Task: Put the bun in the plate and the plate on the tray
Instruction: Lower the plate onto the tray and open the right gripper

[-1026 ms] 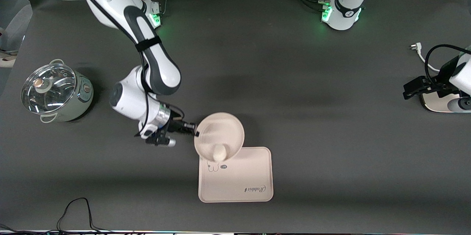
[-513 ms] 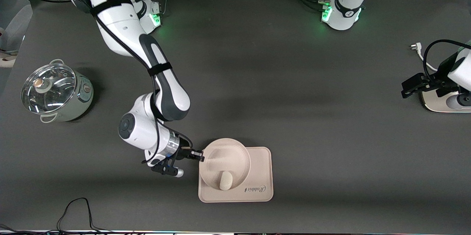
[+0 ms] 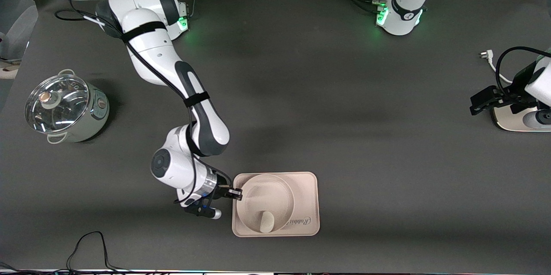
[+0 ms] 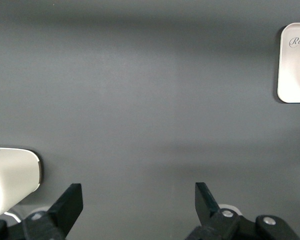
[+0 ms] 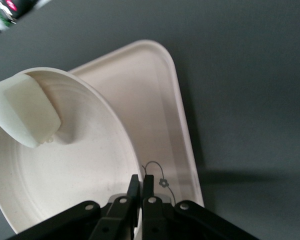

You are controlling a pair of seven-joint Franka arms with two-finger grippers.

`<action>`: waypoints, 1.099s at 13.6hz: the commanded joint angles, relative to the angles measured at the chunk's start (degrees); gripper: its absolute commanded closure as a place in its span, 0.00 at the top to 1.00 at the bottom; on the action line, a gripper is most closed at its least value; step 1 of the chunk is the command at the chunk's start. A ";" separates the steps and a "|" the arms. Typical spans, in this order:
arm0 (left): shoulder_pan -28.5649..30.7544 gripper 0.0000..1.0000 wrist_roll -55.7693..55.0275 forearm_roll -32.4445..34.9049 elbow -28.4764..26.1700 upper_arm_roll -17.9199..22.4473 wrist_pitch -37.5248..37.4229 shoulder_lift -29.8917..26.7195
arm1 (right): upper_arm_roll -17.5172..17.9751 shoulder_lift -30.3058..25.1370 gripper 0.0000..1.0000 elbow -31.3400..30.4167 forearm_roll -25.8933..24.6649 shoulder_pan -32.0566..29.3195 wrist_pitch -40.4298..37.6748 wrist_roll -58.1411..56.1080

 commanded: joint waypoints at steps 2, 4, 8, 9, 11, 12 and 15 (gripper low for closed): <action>-0.24 1.00 0.54 -0.77 -0.04 0.30 1.12 -0.40 | 0.60 2.06 0.00 3.09 -3.45 1.12 -0.82 7.86; -0.24 1.00 0.80 -0.77 -0.04 0.30 1.56 -0.40 | 0.60 2.85 0.00 3.18 -3.62 1.21 -0.74 8.30; 0.11 1.00 0.80 -1.99 -0.21 0.38 1.56 -0.32 | 0.51 3.03 1.00 3.18 -3.80 1.39 -0.47 8.21; 0.20 1.00 0.89 -2.27 -0.21 0.30 1.56 -0.40 | 0.51 2.95 1.00 3.18 -3.80 1.39 -0.39 8.04; 0.20 1.00 0.89 -2.36 -0.21 0.30 1.39 -0.40 | 0.16 2.25 1.00 3.09 -3.97 1.30 -0.82 7.77; 0.28 1.00 0.89 -2.36 -0.21 0.30 1.39 -0.40 | 0.07 1.89 1.00 3.09 -4.76 1.30 -1.26 7.68; 0.20 1.00 0.89 -2.36 -0.21 0.30 1.47 -0.40 | -0.02 -1.61 1.00 3.09 -9.24 0.69 -6.78 7.51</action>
